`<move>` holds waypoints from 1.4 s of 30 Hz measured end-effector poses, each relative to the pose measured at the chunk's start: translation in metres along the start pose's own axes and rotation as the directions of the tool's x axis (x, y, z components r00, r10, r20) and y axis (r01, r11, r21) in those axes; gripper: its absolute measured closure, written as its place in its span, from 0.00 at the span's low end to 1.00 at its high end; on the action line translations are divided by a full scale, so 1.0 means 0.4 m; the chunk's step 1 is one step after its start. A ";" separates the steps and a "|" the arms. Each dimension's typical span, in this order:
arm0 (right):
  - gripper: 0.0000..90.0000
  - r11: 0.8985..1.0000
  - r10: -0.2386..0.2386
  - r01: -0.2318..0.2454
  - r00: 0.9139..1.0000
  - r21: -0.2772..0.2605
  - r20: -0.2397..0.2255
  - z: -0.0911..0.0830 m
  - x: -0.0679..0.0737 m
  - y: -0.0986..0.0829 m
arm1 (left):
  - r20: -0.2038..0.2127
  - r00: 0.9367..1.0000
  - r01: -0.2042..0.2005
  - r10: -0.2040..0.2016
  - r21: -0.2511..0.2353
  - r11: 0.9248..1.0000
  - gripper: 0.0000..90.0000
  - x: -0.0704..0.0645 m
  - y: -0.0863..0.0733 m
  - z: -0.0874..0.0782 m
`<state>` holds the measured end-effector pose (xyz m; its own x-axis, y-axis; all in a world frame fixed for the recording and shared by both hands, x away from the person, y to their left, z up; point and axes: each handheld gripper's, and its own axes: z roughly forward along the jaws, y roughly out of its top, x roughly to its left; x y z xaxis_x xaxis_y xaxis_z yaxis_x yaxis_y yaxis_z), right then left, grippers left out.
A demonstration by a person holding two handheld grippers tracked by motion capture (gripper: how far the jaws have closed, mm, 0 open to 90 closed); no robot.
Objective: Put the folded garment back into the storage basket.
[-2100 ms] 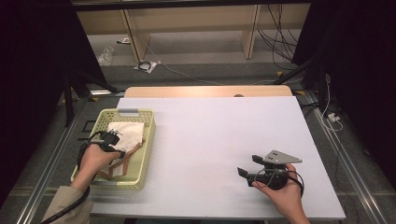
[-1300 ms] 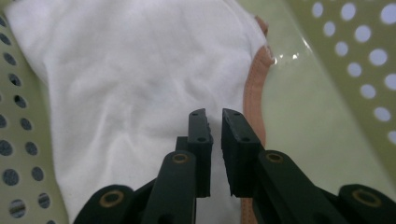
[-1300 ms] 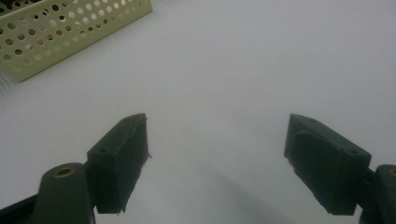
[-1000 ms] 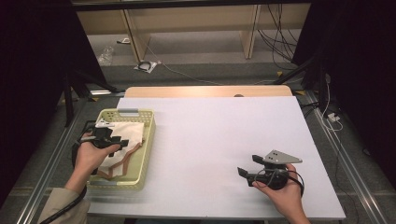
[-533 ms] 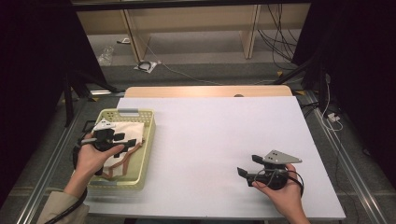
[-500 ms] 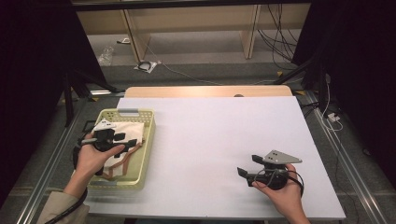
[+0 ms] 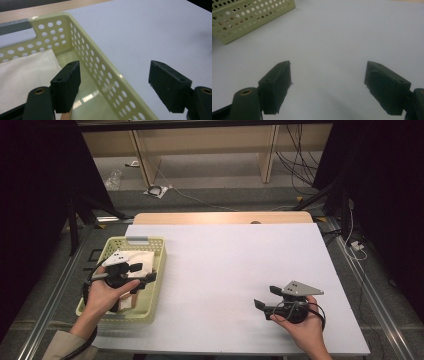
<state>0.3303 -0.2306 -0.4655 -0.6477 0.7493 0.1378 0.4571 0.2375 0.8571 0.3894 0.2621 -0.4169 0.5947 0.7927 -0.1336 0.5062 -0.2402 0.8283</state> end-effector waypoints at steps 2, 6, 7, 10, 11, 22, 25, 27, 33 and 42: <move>0.25 1.000 0.000 0.000 1.000 0.000 -0.001 0.000 0.000 0.000 | 0.006 1.000 -0.015 0.016 -0.006 1.000 0.27 -0.009 0.000 -0.001; 0.25 1.000 -0.002 0.002 1.000 -0.003 -0.002 0.000 0.000 0.000 | 0.036 0.999 -0.038 0.038 -0.010 0.999 0.25 -0.033 0.000 -0.004; 0.25 1.000 0.001 -0.001 1.000 -0.010 -0.005 0.001 0.001 0.000 | 0.041 0.998 -0.039 0.040 -0.010 0.999 0.24 -0.038 -0.001 -0.004; 0.24 1.000 -0.001 0.001 1.000 -0.009 -0.006 0.000 0.000 0.000 | 0.076 0.996 -0.044 0.046 -0.020 0.999 0.19 -0.056 -0.006 -0.004; 0.25 1.000 -0.002 0.002 1.000 -0.007 -0.006 -0.001 0.000 0.000 | 0.078 0.996 -0.047 0.049 -0.021 0.999 0.18 -0.060 -0.007 -0.004; 0.24 1.000 -0.005 0.005 1.000 -0.010 -0.011 -0.001 0.001 0.000 | 0.076 0.992 -0.096 0.099 -0.032 0.995 0.14 -0.100 -0.021 -0.003; 0.24 1.000 -0.006 0.006 1.000 -0.012 -0.012 -0.001 0.001 0.000 | 0.085 0.991 -0.098 0.101 -0.036 0.995 0.12 -0.105 -0.024 -0.004; 0.24 1.000 -0.008 0.008 1.000 -0.006 -0.010 -0.002 0.001 0.000 | 0.087 0.991 -0.103 0.105 -0.036 0.994 0.11 -0.107 -0.027 -0.002; 0.24 1.000 -0.006 0.006 1.000 -0.014 -0.012 -0.001 0.001 0.000 | 0.090 0.989 -0.111 0.113 -0.033 0.993 0.09 -0.115 -0.026 -0.004; 0.24 1.000 -0.003 0.003 1.000 -0.017 -0.012 -0.002 0.000 0.000 | 0.102 0.985 -0.136 0.138 -0.028 0.990 0.08 -0.137 -0.035 0.000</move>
<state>0.3297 -0.2311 -0.4651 -0.6564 0.7411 0.1411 0.4447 0.2289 0.8659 0.3498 0.2220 -0.4212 0.7195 0.6907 -0.0726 0.4032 -0.3302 0.8535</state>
